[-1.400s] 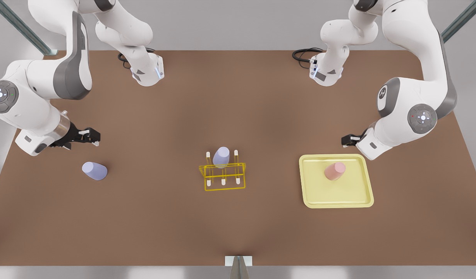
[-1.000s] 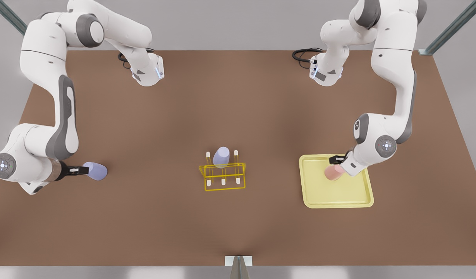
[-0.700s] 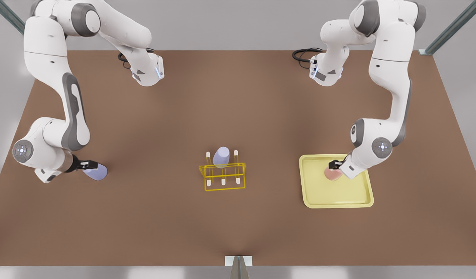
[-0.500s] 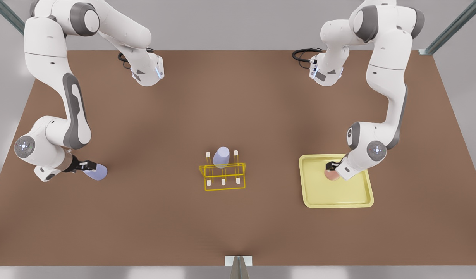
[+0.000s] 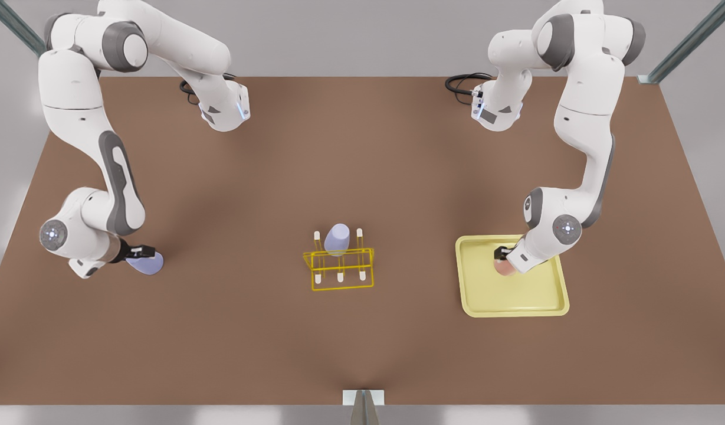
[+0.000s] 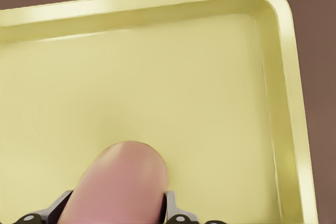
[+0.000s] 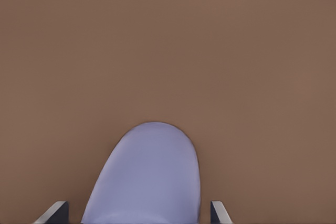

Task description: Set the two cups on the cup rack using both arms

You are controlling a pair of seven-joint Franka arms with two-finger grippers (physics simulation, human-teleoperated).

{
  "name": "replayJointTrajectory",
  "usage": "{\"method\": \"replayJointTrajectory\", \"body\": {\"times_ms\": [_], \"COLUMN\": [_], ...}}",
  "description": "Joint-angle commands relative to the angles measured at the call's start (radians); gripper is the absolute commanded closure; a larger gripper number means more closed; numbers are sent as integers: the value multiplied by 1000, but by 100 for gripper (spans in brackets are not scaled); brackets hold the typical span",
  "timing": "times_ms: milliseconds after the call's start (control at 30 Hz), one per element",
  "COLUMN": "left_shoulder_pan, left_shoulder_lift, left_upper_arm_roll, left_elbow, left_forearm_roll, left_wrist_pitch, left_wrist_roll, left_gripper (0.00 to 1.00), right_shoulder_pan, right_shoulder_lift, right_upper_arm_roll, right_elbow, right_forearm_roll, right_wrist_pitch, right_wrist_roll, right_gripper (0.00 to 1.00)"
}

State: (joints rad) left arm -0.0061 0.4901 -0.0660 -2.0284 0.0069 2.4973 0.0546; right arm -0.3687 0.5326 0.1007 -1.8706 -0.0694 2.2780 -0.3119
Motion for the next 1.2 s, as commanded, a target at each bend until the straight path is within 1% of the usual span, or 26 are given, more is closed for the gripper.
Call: {"method": "replayJointTrajectory", "body": {"times_ms": [0,267,533,567,633,700,767,800,833,867,900,967,1000,1100,1167], "left_shoulder_pan": [0,0,-2,-5,-49,-74,-93,-133,-164,-195,-235,-307,-336,-405,-414], "left_shoulder_lift": [-1,7,-25,-42,-91,-73,-48,-25,-7,21,42,114,133,199,208], "left_upper_arm_roll": [0,0,0,0,0,-5,-17,-17,-17,-17,-17,-17,-29,-34,-38], "left_elbow": [2,2,5,5,16,106,293,404,457,513,550,665,714,859,887], "left_forearm_roll": [-5,-5,-10,-10,-10,-10,-7,-5,-5,-8,-5,-12,-13,-28,-67], "left_wrist_pitch": [14,12,5,-15,-118,-225,-446,-558,-600,-620,-630,-649,-658,-660,-658], "left_wrist_roll": [30,28,22,13,-53,-131,-208,-277,-328,-401,-458,-578,-631,-728,-734], "left_gripper": [22,22,22,22,22,22,22,22,22,22,22,22,22,22,22], "right_shoulder_pan": [1,2,5,8,8,7,7,7,7,7,7,8,7,8,8], "right_shoulder_lift": [15,27,26,26,24,15,15,15,15,15,15,15,15,15,17], "right_upper_arm_roll": [-6,-10,-9,-9,-9,-9,-9,-9,-9,-9,-9,-9,-7,-4,-1], "right_elbow": [4,7,-24,-24,-24,-24,-24,-24,-24,-24,-24,-24,-21,-6,10], "right_forearm_roll": [0,-20,-24,-24,-26,-27,-26,-26,-26,-27,-26,-27,-27,-27,-27], "right_wrist_pitch": [9,11,25,23,15,9,9,9,9,8,5,2,-6,-18,-29], "right_wrist_roll": [-41,-35,-30,-21,-21,-24,-24,-24,-24,-26,-26,-27,-27,-29,-29], "right_gripper": [0,0,0,0,0,0,0,0,0,5,7,20,22,23,24]}}
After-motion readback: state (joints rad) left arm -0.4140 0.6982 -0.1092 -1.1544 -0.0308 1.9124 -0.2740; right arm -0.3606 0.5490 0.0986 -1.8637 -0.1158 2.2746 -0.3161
